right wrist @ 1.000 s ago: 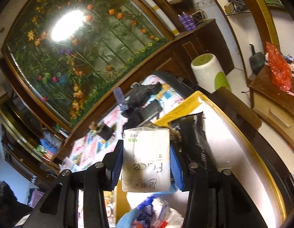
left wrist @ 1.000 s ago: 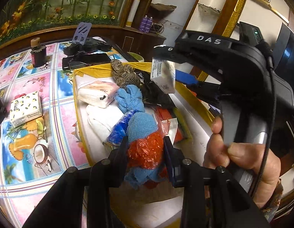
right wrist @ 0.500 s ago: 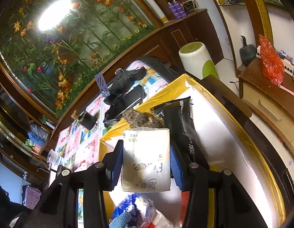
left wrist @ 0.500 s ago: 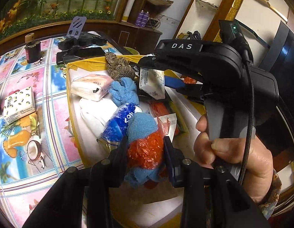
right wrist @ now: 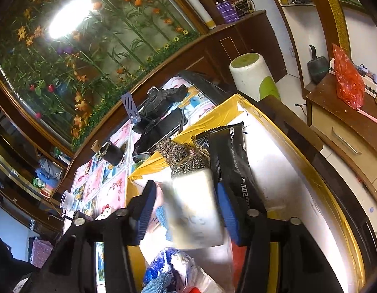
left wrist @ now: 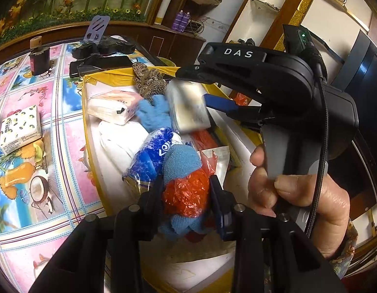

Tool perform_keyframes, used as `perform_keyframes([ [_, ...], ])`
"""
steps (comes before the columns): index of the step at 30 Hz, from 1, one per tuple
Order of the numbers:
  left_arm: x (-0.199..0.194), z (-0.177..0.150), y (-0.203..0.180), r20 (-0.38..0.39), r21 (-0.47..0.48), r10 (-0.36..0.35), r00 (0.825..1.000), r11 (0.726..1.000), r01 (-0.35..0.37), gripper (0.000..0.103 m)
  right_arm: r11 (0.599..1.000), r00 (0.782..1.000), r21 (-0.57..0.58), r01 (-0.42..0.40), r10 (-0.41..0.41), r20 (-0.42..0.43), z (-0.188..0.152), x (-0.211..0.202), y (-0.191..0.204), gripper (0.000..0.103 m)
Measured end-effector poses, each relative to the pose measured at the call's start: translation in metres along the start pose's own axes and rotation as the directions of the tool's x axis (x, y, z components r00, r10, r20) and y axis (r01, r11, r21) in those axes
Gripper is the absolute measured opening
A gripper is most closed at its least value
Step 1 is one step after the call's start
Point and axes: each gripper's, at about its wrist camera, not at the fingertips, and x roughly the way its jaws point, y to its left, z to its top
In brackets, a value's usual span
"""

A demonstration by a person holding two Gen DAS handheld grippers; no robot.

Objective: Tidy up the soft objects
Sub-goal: 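Lower both items into the box and open both grippers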

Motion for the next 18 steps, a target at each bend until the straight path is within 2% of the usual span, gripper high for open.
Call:
perform_keyframes([
  [1, 0.000, 0.000, 0.000, 0.003, 0.004, 0.001, 1.000, 1.000, -0.001, 0.034, 1.000, 1.000, -0.002, 0.001, -0.001, 0.007, 0.000, -0.001, 0.001, 0.069],
  [3, 0.000, 0.000, -0.001, 0.002, 0.008, -0.002, 1.000, 1.000, 0.002, 0.035, 1.000, 1.000, -0.001, 0.002, -0.002, 0.024, 0.000, -0.005, 0.000, 0.075],
  [5, -0.001, 0.000, 0.000, 0.001, 0.004, -0.009, 1.000, 1.000, 0.009, 0.037, 1.000, 0.999, 0.004, -0.003, 0.003, 0.045, 0.001, -0.011, -0.001, 0.075],
  [7, -0.003, 0.001, 0.000, 0.013, 0.003, -0.007, 1.000, 1.000, 0.007, 0.045, 1.000, 0.998, 0.010, 0.001, -0.002, 0.070, 0.002, -0.016, -0.002, 0.075],
  [12, -0.009, 0.002, -0.001, 0.044, 0.004, -0.023, 0.999, 1.000, 0.023, 0.050, 0.999, 0.991, 0.027, -0.024, 0.020, 0.135, 0.004, -0.030, -0.005, 0.075],
  [18, -0.024, 0.003, -0.007, 0.117, 0.026, -0.033, 0.993, 0.999, 0.030, 0.060, 0.999, 0.981, 0.035, -0.041, 0.033, 0.193, 0.006, -0.043, -0.005, 0.075],
])
